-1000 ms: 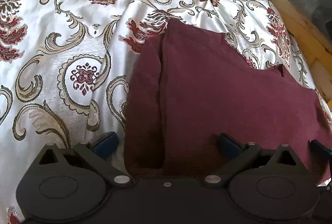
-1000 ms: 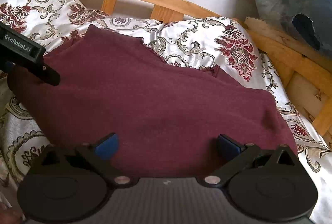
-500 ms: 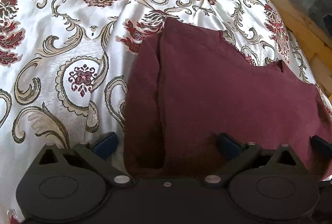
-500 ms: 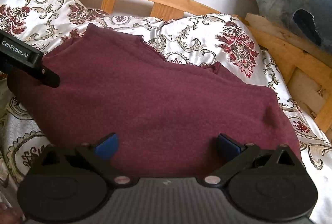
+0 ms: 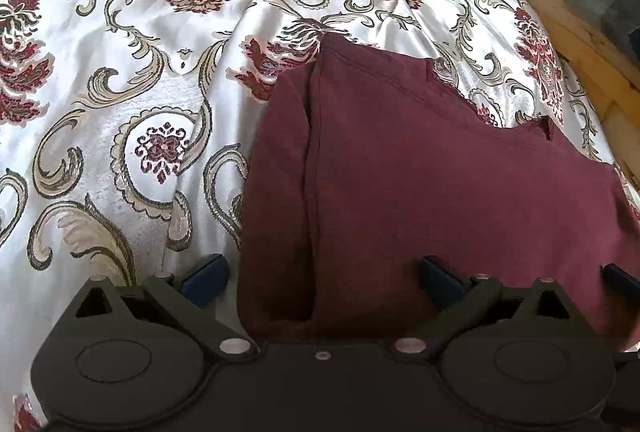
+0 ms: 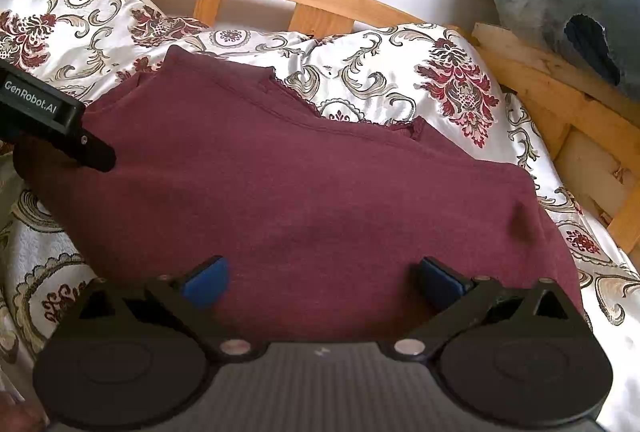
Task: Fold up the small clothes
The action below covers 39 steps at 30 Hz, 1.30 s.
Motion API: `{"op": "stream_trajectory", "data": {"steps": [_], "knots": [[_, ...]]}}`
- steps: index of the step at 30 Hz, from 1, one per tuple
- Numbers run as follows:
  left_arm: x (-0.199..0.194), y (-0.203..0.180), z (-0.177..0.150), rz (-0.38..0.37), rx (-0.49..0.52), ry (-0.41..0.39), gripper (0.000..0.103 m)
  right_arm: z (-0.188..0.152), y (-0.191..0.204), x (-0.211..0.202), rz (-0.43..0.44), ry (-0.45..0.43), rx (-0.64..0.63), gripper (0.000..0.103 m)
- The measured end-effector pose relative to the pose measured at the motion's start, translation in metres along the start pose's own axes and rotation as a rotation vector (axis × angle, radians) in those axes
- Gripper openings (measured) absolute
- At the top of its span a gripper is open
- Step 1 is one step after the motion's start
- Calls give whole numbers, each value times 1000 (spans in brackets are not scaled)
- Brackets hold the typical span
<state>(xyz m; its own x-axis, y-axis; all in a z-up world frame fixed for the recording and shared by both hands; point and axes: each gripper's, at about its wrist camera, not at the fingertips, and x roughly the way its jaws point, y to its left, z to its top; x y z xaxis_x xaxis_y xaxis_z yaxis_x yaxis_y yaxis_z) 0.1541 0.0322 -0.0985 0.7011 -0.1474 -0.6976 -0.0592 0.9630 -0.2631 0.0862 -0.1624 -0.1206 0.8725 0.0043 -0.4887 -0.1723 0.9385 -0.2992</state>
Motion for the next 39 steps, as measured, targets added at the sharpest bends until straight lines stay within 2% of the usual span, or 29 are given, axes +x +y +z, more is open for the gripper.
{"op": "stream_trajectory", "data": {"steps": [2, 4, 6, 14, 16, 20, 22, 24, 28, 30, 33, 36, 39], "knots": [[-2, -2, -2, 5, 3, -5, 93, 0, 0, 0, 2, 1, 2, 103], [-5, -3, -2, -7, -5, -10, 84, -1, -1, 0, 3, 2, 4, 103], [-7, -3, -3, -4, -20, -12, 80, 0, -1, 0, 4, 3, 5, 103], [-7, 6, 0, 2, -129, -18, 73, 0, -2, 0, 9, 8, 11, 103], [-9, 5, 0, 20, -132, -20, 59, 0, -2, 0, 9, 8, 11, 103], [-16, -6, 3, 55, -123, -24, 42, 0, -3, 0, 10, 9, 12, 103], [-21, -16, 4, 84, -90, -40, 26, 0, -3, 0, 11, 11, 13, 103], [-28, -22, 7, 100, -72, -71, 19, 1, -4, 0, 16, 19, 18, 103], [-39, -34, 14, 109, -68, -107, 15, 7, -15, -5, 49, 46, 53, 103], [-45, -47, 19, 106, -16, -134, 14, 11, -26, -10, 46, 32, 86, 103], [-61, -79, 28, 66, 157, -205, 13, 15, -46, -17, -11, -10, 114, 103], [-76, -117, 33, -19, 334, -265, 13, 17, -68, -21, -112, -54, 111, 103], [-80, -158, 33, -110, 490, -271, 13, 14, -92, -18, -216, -66, 112, 103]]}}
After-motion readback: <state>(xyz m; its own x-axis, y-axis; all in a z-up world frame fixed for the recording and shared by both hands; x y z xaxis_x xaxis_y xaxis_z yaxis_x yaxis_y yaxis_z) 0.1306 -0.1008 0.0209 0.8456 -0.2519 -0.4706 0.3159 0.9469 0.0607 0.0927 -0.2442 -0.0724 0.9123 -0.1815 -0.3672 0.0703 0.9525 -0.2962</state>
